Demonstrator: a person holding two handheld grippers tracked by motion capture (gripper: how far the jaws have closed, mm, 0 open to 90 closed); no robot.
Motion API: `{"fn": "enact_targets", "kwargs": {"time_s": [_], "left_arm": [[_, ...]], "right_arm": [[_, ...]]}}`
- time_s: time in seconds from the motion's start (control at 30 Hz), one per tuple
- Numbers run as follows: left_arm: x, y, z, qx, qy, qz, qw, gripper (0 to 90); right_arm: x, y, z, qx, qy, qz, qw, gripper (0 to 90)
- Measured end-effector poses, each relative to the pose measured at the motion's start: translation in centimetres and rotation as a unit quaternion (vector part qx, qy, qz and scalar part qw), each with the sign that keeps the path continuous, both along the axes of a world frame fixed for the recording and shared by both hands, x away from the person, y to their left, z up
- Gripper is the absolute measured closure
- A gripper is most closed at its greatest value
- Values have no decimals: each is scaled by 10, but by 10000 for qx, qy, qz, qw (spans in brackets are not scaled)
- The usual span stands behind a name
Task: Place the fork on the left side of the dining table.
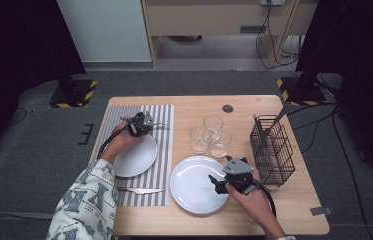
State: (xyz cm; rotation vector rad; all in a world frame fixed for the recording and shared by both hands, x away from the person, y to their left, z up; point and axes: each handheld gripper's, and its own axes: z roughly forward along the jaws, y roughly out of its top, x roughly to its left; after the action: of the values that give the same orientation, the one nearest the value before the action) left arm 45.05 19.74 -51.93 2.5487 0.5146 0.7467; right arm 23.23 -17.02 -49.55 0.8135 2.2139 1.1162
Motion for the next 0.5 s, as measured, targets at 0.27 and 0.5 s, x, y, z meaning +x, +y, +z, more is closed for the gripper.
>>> {"fn": "enact_targets", "kwargs": {"time_s": [0.27,0.5], "left_arm": [[0,-2,-2,-16,-3,-2,10000,842],[1,-2,-2,-23,30,19,10000,839]], "right_arm": [[0,1,1,41,-12,30,10000,105],[0,1,1,35,-13,43,10000,105]]}}
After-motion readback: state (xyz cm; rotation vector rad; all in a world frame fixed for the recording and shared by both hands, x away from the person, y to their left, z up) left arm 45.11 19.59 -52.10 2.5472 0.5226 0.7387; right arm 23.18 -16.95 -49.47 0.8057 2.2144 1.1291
